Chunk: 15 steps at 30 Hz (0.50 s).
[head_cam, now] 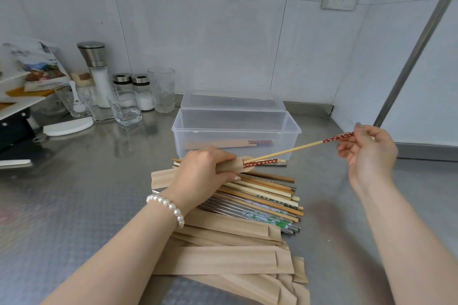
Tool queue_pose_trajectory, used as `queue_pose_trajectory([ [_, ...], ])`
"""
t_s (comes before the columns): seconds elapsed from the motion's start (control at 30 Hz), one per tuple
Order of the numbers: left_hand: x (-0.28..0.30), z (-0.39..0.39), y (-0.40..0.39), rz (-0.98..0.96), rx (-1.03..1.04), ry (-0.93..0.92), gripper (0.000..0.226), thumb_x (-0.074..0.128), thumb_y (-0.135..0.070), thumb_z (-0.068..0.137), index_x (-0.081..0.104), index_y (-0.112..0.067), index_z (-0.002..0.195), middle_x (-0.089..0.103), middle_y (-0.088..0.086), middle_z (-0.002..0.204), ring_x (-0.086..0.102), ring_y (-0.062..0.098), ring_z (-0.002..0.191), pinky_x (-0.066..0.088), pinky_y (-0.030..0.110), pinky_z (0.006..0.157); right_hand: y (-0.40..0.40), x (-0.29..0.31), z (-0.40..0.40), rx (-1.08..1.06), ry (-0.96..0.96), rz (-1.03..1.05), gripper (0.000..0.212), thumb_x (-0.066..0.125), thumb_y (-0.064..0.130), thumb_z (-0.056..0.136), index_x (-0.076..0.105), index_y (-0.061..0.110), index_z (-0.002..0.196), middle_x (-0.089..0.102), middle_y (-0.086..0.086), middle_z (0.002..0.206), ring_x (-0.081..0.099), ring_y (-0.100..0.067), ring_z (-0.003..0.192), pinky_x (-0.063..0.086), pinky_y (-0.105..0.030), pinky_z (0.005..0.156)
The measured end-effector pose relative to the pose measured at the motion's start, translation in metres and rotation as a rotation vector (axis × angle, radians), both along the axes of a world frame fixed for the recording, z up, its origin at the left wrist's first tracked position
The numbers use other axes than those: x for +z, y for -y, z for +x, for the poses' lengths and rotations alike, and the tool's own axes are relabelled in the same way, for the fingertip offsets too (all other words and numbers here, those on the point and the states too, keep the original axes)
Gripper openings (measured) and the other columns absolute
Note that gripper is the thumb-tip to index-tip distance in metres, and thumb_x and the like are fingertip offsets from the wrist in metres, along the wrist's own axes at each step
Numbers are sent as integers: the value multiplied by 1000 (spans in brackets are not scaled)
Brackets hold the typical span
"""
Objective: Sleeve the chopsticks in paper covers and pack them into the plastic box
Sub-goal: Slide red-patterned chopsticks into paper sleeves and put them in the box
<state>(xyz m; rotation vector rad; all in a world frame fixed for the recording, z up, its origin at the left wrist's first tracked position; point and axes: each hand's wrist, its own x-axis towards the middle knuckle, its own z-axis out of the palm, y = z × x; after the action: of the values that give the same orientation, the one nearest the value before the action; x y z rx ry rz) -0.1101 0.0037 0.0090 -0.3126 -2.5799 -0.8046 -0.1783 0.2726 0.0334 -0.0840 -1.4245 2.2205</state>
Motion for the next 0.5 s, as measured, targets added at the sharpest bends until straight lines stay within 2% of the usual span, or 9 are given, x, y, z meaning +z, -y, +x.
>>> queue_pose_trajectory([
  [0.17, -1, 0, -1, 4, -13, -21, 42, 76, -27, 71, 66, -20, 111, 67, -1, 94, 59, 18, 88, 45, 28, 80, 13, -2, 6, 158, 152, 195, 14, 52, 6, 90, 50, 13, 79, 65, 0, 49, 58, -12, 39, 39, -17, 38],
  [0.3, -1, 0, -1, -5, -7, -45, 41, 76, -26, 70, 66, -20, 109, 64, -2, 87, 58, 18, 84, 45, 28, 77, 24, -7, 12, 332, 296, 423, 11, 62, 7, 84, 58, 9, 75, 70, -6, 67, 65, -15, 57, 48, -21, 49],
  [0.4, 0, 1, -2, -20, -1, -73, 39, 77, -24, 69, 68, -20, 106, 60, -4, 79, 57, 19, 80, 44, 28, 72, 32, -10, 15, 421, 313, 544, 9, 66, 6, 81, 64, 8, 73, 71, -4, 70, 65, -14, 64, 49, -24, 57],
  [0.5, -1, 1, -3, -42, -21, -108, 37, 78, -20, 67, 70, -19, 103, 64, 1, 78, 59, 23, 76, 46, 31, 71, 40, -12, 19, 464, 301, 623, 7, 71, 6, 75, 68, 9, 69, 70, -2, 67, 65, -15, 68, 48, -22, 59],
])
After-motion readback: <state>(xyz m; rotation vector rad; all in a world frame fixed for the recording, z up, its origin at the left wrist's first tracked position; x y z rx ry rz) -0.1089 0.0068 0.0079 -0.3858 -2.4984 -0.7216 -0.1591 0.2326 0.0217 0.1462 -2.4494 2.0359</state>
